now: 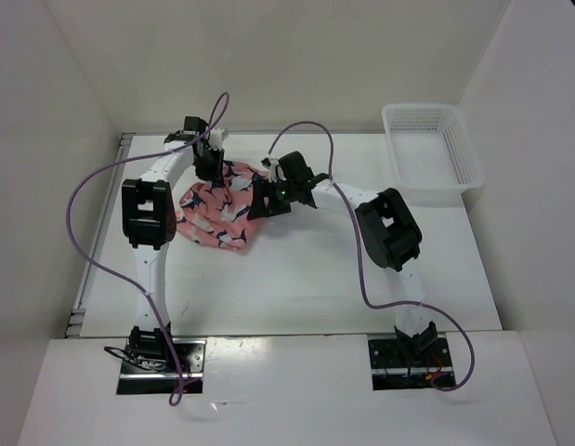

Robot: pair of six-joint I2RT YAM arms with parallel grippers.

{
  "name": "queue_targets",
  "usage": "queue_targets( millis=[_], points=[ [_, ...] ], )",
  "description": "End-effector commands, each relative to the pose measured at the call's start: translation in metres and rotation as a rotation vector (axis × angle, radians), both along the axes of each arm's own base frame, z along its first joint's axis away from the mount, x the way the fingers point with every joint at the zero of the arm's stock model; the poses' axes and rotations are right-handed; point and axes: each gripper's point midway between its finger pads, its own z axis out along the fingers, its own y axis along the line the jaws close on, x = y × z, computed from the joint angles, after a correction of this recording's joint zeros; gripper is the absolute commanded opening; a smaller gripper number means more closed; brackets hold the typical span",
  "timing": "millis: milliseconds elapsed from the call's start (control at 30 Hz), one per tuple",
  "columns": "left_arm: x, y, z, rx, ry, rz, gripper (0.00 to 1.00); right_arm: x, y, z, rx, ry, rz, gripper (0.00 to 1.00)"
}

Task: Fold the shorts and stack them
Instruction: Fold the shorts

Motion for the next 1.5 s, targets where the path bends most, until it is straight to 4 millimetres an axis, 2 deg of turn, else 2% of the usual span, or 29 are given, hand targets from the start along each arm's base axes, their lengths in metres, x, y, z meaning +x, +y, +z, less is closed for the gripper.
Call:
queue_targets(
  millis=[0, 100, 133, 200, 233, 333, 367, 400, 433, 500, 600, 633, 700, 733, 767, 833, 900, 933, 967, 1000, 1067, 1100, 1200, 1233, 1267, 1333, 1400, 1433, 1467],
  points=[
    [0.015, 0.01, 0.005, 0.017, -0.045, 0.019, 0.24, -0.002, 0.022, -0.003, 0.025, 0.004, 0.015, 0.78],
    [0.016, 0.013, 0.005, 0.009, -0.044, 0.023, 0.34, -0.003, 0.022, -0.02, -0.002, 0.034, -0.022, 0.67],
    [0.016, 0.017, 0.005, 0.002, -0.044, 0.029, 0.35, 0.001, 0.02, -0.022, -0.016, 0.029, -0.049, 0.57],
    [0.017, 0.021, 0.012, -0.008, -0.056, 0.033, 0.38, 0.004, 0.017, -0.035, -0.042, 0.049, -0.084, 0.45],
    [0.015, 0.021, 0.014, -0.008, -0.054, 0.033, 0.4, 0.007, 0.018, -0.033, -0.042, 0.038, -0.091, 0.33],
    [0.012, 0.024, 0.026, -0.018, -0.074, 0.037, 0.46, 0.013, 0.02, -0.028, -0.033, 0.025, -0.107, 0.12],
    [0.01, 0.029, 0.022, -0.017, -0.062, 0.046, 0.48, 0.014, 0.019, -0.029, -0.041, 0.012, -0.106, 0.08],
    [0.011, 0.029, 0.034, -0.018, -0.086, 0.046, 0.52, 0.014, 0.018, -0.029, -0.043, 0.005, -0.101, 0.04],
    [0.009, 0.029, 0.031, -0.017, -0.077, 0.046, 0.54, 0.017, 0.018, -0.024, -0.046, -0.016, -0.103, 0.0],
    [0.01, 0.036, 0.049, -0.018, -0.111, 0.058, 0.58, 0.018, 0.016, -0.009, -0.049, -0.08, -0.067, 0.0],
    [0.01, 0.037, 0.072, -0.071, -0.15, 0.047, 0.72, 0.02, -0.012, -0.003, -0.079, -0.138, 0.028, 0.0],
    [0.005, 0.04, 0.073, -0.087, -0.139, 0.047, 0.8, 0.03, -0.029, 0.012, -0.071, -0.167, 0.026, 0.0],
    [0.0, 0.032, 0.089, -0.126, -0.161, 0.021, 0.89, 0.027, -0.059, 0.007, -0.122, -0.203, 0.103, 0.0],
    [-0.005, 0.032, 0.085, -0.126, -0.144, 0.022, 0.94, 0.033, -0.078, 0.016, -0.137, -0.243, 0.125, 0.0],
    [-0.005, 0.032, 0.087, -0.126, -0.153, 0.022, 1.0, 0.027, -0.09, 0.009, -0.167, -0.252, 0.172, 0.0],
    [-0.008, 0.032, 0.083, -0.126, -0.141, 0.022, 1.0, 0.02, -0.118, -0.001, -0.251, -0.298, 0.27, 0.0],
    [-0.012, 0.023, 0.08, -0.169, -0.13, -0.003, 1.0, 0.012, -0.135, -0.012, -0.313, -0.314, 0.342, 0.09],
    [-0.013, 0.015, 0.081, -0.188, -0.129, -0.024, 1.0, 0.016, -0.141, -0.013, -0.332, -0.329, 0.342, 0.18],
    [-0.018, 0.005, 0.077, -0.202, -0.112, -0.045, 1.0, 0.018, -0.149, -0.018, -0.377, -0.333, 0.334, 0.45],
    [-0.021, -0.001, 0.071, -0.203, -0.103, -0.056, 1.0, 0.02, -0.152, -0.015, -0.396, -0.345, 0.322, 0.62],
    [-0.026, -0.017, 0.071, -0.219, -0.098, -0.091, 1.0, 0.035, -0.162, -0.006, -0.416, -0.371, 0.272, 0.8],
    [-0.031, -0.034, 0.073, -0.246, -0.094, -0.131, 1.0, 0.034, -0.162, -0.006, -0.413, -0.363, 0.263, 0.81],
    [-0.041, -0.067, 0.071, -0.301, -0.07, -0.209, 1.0, 0.041, -0.167, 0.027, -0.339, -0.362, 0.175, 0.83],
    [-0.043, -0.074, 0.06, -0.302, -0.044, -0.22, 1.0, 0.033, -0.17, 0.027, -0.314, -0.311, 0.146, 0.83],
    [-0.039, -0.083, 0.066, -0.313, -0.062, -0.241, 1.0, 0.03, -0.174, 0.039, -0.293, -0.313, 0.122, 0.83],
    [-0.037, -0.093, 0.059, -0.314, -0.053, -0.26, 1.0, 0.009, -0.17, 0.038, -0.241, -0.256, 0.125, 0.83],
    [-0.035, -0.106, 0.054, -0.314, -0.044, -0.282, 1.0, -0.014, -0.162, 0.048, -0.155, -0.209, 0.139, 0.83],
    [-0.033, -0.101, 0.047, -0.285, -0.038, -0.264, 1.0, -0.032, -0.164, 0.035, -0.144, -0.141, 0.137, 0.84],
    [-0.034, -0.098, 0.04, -0.27, -0.021, -0.253, 1.0, -0.039, -0.159, 0.035, -0.123, -0.118, 0.124, 0.85]
  ],
)
